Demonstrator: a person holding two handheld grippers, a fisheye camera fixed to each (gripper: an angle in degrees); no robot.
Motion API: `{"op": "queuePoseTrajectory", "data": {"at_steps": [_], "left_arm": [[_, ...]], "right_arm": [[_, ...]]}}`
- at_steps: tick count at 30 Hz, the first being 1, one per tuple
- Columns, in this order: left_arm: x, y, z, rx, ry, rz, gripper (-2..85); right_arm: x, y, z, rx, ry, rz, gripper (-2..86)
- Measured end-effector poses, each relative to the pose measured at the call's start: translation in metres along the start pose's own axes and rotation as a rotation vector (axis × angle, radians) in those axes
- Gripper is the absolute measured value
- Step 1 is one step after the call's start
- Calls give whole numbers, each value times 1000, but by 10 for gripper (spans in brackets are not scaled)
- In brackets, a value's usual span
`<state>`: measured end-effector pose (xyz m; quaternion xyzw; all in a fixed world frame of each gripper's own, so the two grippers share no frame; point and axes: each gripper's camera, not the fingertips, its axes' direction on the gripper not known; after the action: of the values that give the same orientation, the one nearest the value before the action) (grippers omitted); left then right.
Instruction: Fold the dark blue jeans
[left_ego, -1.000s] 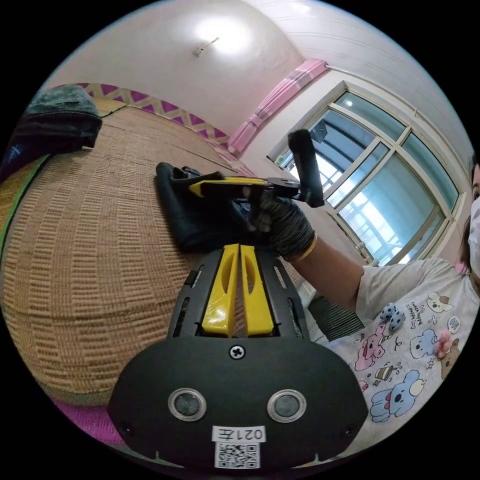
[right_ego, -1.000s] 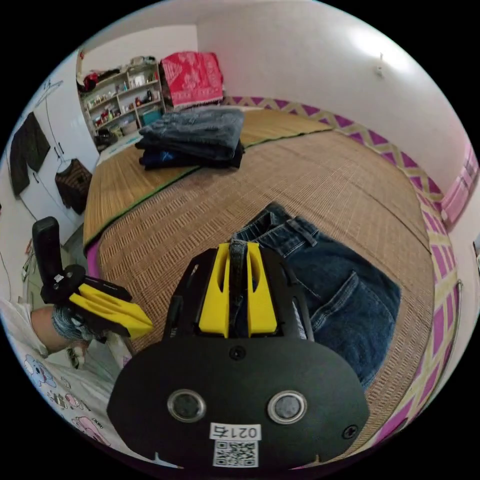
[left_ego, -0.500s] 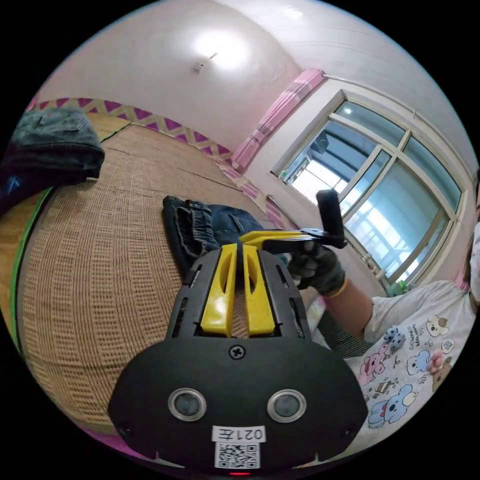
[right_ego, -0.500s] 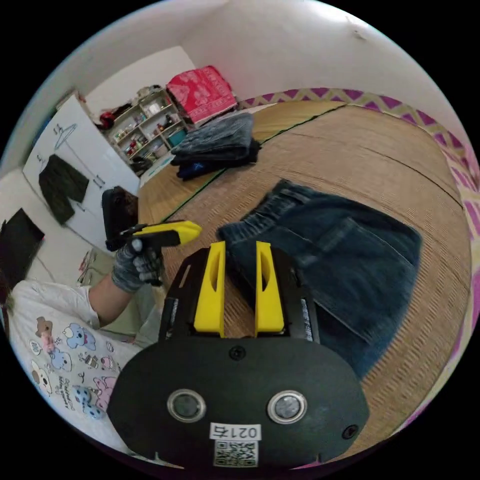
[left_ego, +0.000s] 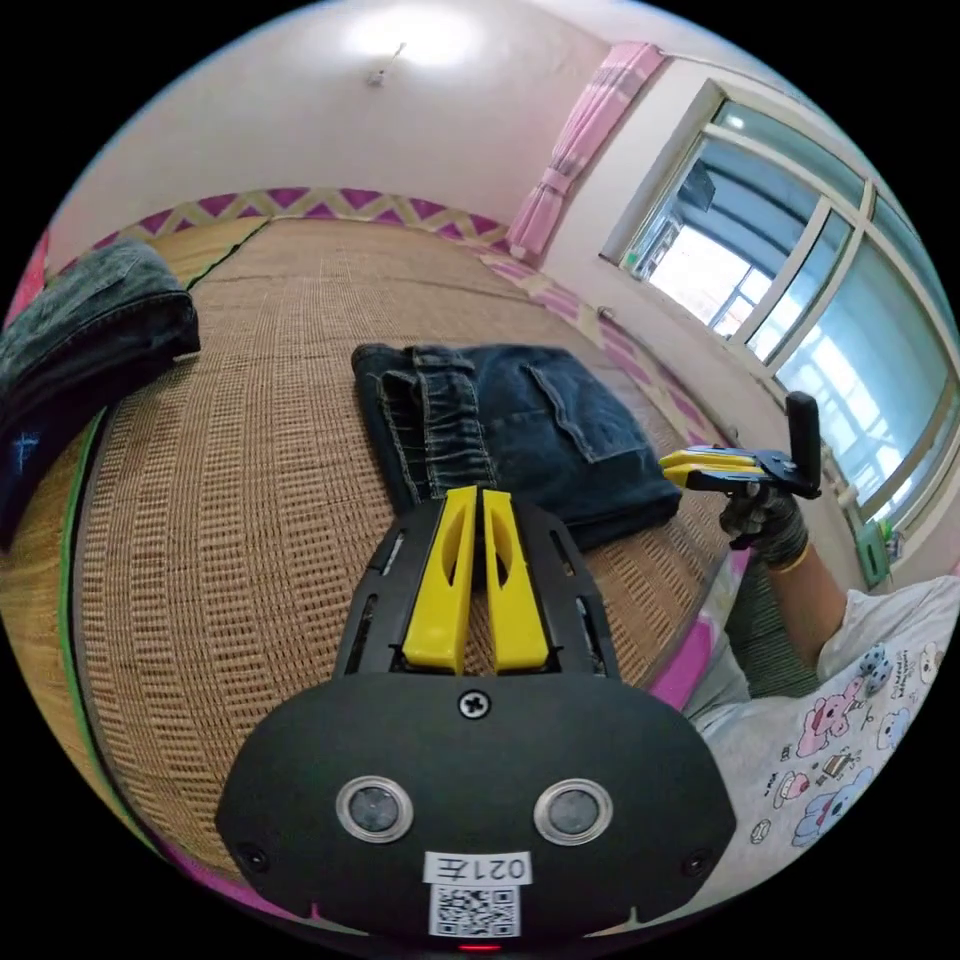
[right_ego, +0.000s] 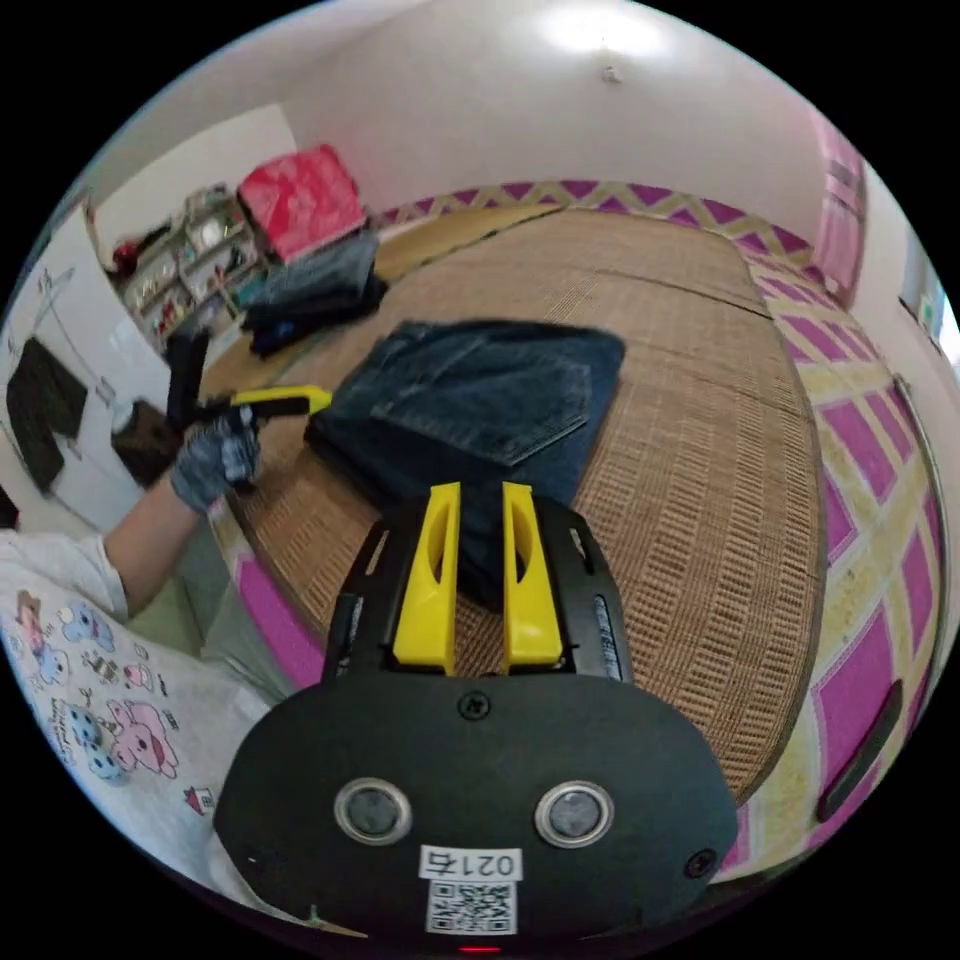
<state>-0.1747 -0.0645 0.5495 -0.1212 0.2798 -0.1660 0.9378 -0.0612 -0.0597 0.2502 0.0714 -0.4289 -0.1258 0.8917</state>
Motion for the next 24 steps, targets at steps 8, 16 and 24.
{"op": "queuePoseTrajectory", "data": {"at_steps": [8, 16, 24], "left_arm": [[-71, -33, 26, -144, 265, -264, 128], [-49, -70, 42, -322, 165, -163, 106], [-6, -154, 24, -244, 238, -29, 62]], "right_arm": [[148, -42, 70, -132, -428, 340, 140], [163, -79, 133, -218, -548, 380, 93], [178, -130, 93, -110, -574, 284, 71]]}}
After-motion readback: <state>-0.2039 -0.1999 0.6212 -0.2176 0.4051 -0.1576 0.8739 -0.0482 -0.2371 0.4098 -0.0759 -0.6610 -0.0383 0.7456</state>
